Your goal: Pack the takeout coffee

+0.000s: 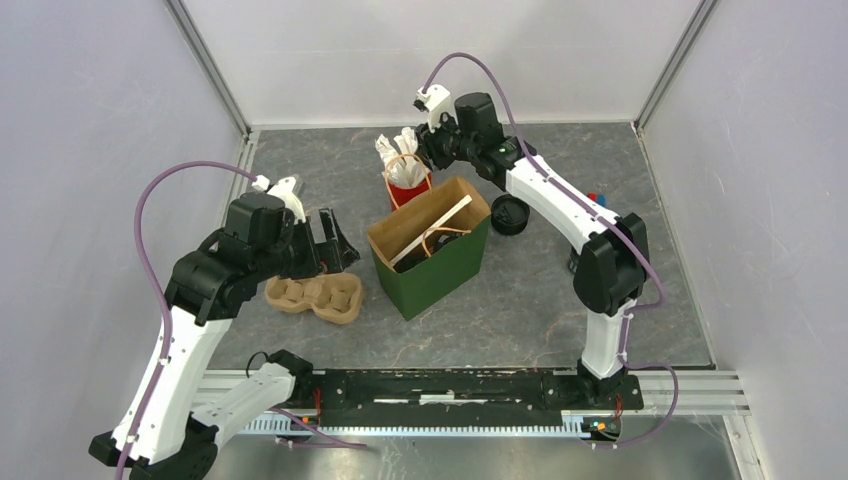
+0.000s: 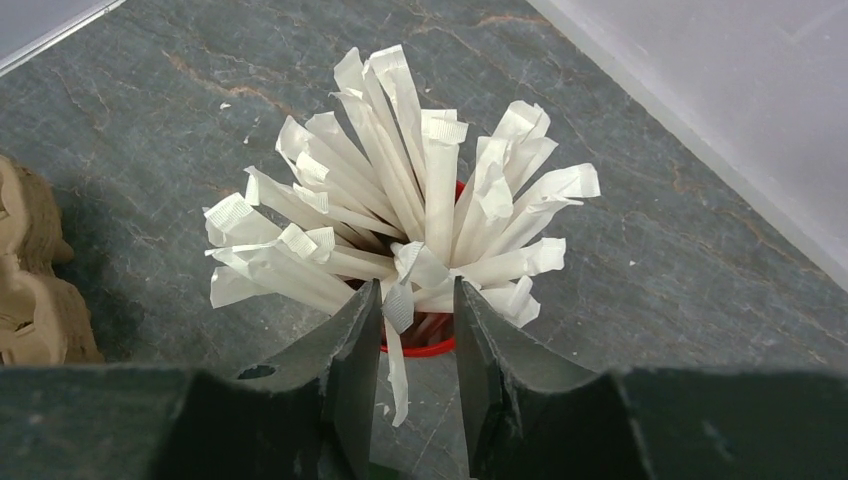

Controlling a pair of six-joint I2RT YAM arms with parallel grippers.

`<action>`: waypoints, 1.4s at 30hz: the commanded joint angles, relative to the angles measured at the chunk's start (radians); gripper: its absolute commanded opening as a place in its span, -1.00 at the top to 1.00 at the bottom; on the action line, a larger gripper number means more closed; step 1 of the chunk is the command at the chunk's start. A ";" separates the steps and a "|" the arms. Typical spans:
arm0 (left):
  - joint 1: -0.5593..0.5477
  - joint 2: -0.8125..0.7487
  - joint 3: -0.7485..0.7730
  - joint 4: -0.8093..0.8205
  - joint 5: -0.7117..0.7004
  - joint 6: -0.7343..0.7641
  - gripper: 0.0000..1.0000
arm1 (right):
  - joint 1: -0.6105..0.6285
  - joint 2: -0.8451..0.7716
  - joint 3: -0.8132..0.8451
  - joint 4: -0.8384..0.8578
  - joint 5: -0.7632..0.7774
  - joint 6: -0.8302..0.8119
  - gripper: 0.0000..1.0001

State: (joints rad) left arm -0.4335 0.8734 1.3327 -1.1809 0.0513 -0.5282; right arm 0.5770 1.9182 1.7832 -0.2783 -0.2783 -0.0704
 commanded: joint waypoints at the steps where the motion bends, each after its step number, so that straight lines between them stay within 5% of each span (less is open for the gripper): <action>1: 0.003 -0.007 0.023 -0.009 -0.024 0.054 -0.99 | 0.003 0.013 0.047 0.020 -0.017 0.002 0.29; 8: 0.003 0.000 0.025 -0.009 -0.026 0.055 -0.99 | 0.002 -0.002 0.047 0.019 0.006 -0.012 0.89; 42: 0.003 0.008 0.000 0.039 0.003 0.038 -0.99 | 0.003 -0.189 0.065 -0.143 0.031 -0.043 1.00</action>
State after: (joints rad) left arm -0.4335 0.8894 1.3327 -1.1748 0.0368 -0.5179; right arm 0.5777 1.8282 1.8435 -0.4175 -0.2558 -0.0879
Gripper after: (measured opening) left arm 0.994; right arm 0.006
